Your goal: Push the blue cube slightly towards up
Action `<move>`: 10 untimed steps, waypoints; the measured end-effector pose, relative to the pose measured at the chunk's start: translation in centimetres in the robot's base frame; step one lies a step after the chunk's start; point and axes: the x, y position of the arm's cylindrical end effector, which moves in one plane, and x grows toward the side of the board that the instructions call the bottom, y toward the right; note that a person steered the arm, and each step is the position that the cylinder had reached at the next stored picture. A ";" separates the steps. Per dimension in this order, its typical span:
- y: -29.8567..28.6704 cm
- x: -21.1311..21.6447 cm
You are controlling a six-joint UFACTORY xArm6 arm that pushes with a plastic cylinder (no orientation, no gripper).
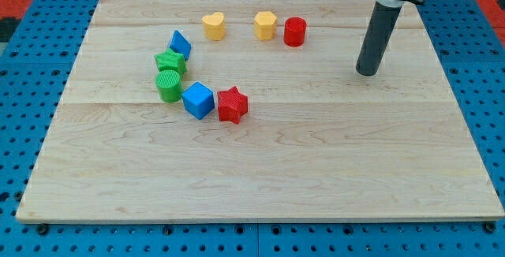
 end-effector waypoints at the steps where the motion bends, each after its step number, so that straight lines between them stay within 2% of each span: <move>1: 0.0 0.0; 2: 0.0 0.1; 3: -0.3 2.6; 4: -6.3 4.9; 5: -15.1 5.6; 6: -11.7 7.5; 7: -10.1 7.5; 8: -7.3 13.0; 9: -16.6 13.4; 10: -25.4 9.7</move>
